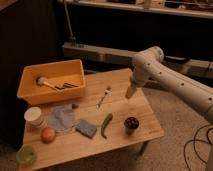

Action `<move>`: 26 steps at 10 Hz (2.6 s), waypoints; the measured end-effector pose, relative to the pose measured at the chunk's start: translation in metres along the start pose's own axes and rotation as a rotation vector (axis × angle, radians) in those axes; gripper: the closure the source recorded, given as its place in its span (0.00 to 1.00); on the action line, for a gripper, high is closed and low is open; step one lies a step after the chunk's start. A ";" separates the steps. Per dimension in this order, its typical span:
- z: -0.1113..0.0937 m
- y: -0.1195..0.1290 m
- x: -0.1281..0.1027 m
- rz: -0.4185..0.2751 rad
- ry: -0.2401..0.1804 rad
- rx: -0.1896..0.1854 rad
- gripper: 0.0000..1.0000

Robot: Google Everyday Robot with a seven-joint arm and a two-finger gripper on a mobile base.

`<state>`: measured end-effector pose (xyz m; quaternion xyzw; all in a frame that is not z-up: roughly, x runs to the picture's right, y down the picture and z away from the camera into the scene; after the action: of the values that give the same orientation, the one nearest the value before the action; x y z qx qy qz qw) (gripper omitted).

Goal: Place fork in plastic cup

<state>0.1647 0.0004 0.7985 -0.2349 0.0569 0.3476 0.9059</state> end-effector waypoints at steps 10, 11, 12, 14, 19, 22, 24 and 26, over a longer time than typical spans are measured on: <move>0.000 0.000 0.000 0.000 0.000 0.001 0.28; 0.000 0.000 0.000 0.003 0.000 0.001 0.28; 0.001 -0.004 -0.001 0.016 0.000 -0.005 0.28; 0.001 -0.002 -0.025 0.033 -0.015 -0.017 0.28; 0.011 0.005 -0.107 0.282 -0.041 -0.004 0.28; 0.030 -0.012 -0.128 0.439 -0.046 -0.022 0.28; 0.041 -0.019 -0.133 0.414 -0.082 -0.088 0.28; 0.055 -0.023 -0.137 0.357 -0.115 -0.175 0.28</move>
<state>0.0736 -0.0716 0.8921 -0.2786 0.0153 0.5190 0.8079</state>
